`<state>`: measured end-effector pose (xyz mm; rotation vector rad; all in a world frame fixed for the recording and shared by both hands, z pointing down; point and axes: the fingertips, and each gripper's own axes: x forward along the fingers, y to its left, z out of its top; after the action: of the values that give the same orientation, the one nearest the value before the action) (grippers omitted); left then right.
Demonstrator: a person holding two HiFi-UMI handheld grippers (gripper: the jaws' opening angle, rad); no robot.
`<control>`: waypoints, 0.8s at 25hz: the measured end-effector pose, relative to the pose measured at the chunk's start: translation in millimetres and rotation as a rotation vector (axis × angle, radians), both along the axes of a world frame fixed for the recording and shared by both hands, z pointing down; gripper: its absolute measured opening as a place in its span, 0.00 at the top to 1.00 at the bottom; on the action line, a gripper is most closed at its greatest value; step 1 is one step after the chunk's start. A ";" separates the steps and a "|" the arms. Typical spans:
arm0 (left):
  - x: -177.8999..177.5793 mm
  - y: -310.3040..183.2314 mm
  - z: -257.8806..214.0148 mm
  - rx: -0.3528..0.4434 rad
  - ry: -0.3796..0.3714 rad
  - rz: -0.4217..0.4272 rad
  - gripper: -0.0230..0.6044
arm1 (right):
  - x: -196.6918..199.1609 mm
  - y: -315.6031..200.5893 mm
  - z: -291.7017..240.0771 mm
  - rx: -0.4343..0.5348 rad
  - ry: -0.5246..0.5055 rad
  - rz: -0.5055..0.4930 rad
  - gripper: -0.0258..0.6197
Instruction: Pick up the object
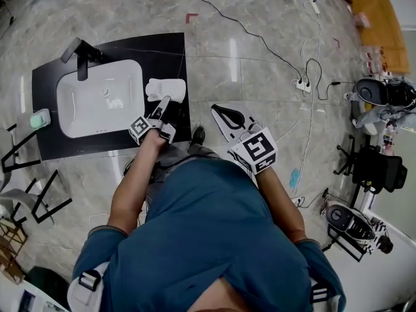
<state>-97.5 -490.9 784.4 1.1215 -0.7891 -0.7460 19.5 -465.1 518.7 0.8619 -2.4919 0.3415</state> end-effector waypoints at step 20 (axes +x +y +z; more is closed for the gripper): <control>-2.3 -1.6 1.5 -0.055 0.095 -0.022 0.73 | 0.2 12.3 4.8 -0.010 0.001 -0.004 0.94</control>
<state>-99.8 -492.5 785.9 1.0224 -0.7388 -0.7857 19.8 -452.9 523.5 0.8526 -2.4883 0.3524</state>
